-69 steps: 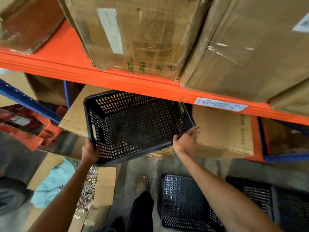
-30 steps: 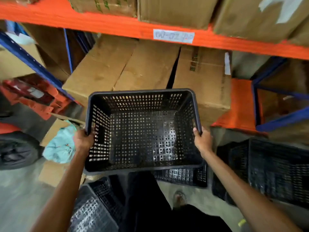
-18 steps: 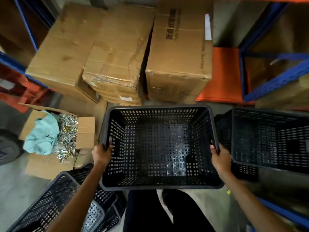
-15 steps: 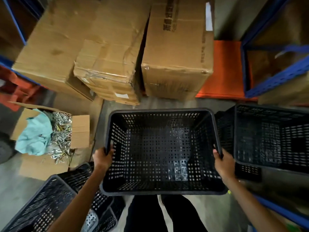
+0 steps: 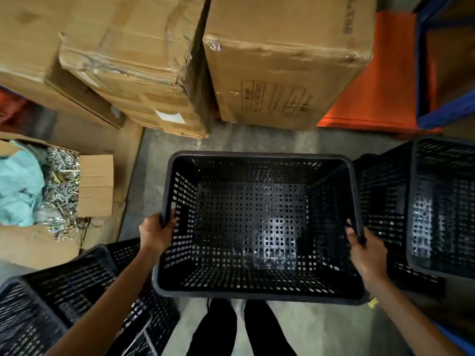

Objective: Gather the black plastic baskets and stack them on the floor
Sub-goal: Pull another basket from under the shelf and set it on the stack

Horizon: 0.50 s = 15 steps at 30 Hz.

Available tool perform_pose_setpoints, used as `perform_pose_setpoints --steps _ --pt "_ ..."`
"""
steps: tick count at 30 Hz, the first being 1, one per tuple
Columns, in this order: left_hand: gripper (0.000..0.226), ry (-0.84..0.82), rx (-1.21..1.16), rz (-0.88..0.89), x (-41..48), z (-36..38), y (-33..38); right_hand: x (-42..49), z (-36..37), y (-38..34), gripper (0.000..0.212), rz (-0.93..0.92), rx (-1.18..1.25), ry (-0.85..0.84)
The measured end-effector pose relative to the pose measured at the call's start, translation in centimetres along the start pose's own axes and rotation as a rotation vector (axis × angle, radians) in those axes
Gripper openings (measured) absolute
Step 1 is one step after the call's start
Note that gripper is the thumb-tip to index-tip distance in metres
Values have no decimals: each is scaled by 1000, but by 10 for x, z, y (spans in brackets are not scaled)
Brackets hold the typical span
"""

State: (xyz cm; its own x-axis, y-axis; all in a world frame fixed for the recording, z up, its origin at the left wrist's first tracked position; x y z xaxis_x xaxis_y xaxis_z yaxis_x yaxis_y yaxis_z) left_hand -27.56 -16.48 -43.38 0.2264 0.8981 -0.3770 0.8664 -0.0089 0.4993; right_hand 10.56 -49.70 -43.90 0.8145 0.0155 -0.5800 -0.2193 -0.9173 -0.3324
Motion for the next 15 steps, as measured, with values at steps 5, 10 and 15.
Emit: perform_pose_setpoints --steps 5,10,15 --pt "28 8 -8 -5 21 7 -3 6 10 -16 37 -11 51 -3" --pt "27 31 -23 45 54 8 8 9 21 -31 42 -59 41 57" --pt "23 68 -34 58 60 10 13 7 22 -25 50 -24 34 63"
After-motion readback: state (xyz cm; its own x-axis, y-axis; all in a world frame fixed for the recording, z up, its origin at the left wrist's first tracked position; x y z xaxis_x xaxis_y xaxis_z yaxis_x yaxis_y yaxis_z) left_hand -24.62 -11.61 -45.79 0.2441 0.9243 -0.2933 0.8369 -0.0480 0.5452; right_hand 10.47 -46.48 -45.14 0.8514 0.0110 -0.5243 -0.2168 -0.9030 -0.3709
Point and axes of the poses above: each hand's wrist, its own x-axis towards the middle knuckle, its own z-axis out of the palm, y = z × x, the point moved 5 cm from there along x, towards the middle knuckle, and after that the axes turned 15 degrees about z, right-handed, at the moved point
